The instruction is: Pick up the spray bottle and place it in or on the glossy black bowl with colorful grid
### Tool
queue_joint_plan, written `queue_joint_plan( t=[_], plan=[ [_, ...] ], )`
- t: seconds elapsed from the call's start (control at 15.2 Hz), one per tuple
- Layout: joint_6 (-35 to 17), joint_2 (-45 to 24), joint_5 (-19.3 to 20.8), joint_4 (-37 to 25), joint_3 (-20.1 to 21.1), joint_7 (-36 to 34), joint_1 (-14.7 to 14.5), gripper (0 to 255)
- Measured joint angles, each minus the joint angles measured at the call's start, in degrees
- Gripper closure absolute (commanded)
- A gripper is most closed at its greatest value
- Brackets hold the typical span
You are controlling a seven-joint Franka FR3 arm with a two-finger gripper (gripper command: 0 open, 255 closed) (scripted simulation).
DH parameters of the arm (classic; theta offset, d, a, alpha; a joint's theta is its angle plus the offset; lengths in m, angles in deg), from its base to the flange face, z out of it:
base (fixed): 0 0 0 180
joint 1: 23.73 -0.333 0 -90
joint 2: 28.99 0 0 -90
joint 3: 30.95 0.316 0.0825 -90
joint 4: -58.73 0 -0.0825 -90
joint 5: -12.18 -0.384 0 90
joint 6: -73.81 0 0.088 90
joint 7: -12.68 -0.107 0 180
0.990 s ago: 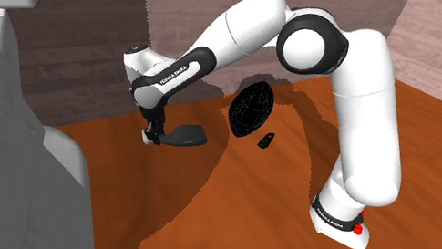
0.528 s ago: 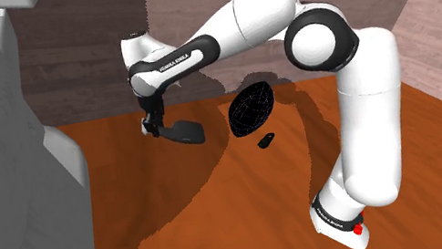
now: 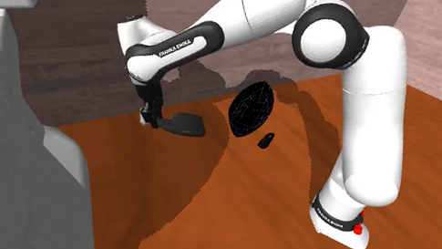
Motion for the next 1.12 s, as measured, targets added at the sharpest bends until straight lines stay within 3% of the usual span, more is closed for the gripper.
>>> queue_joint_plan(
  t=[0.73,1.12],
  plan=[
    [6.88,2.78,-0.57,-4.17,0.17,0.77,0.13,255],
    [4.13,9.48,-1.26,4.89,-1.58,6.14,4.03,255]
  ],
)
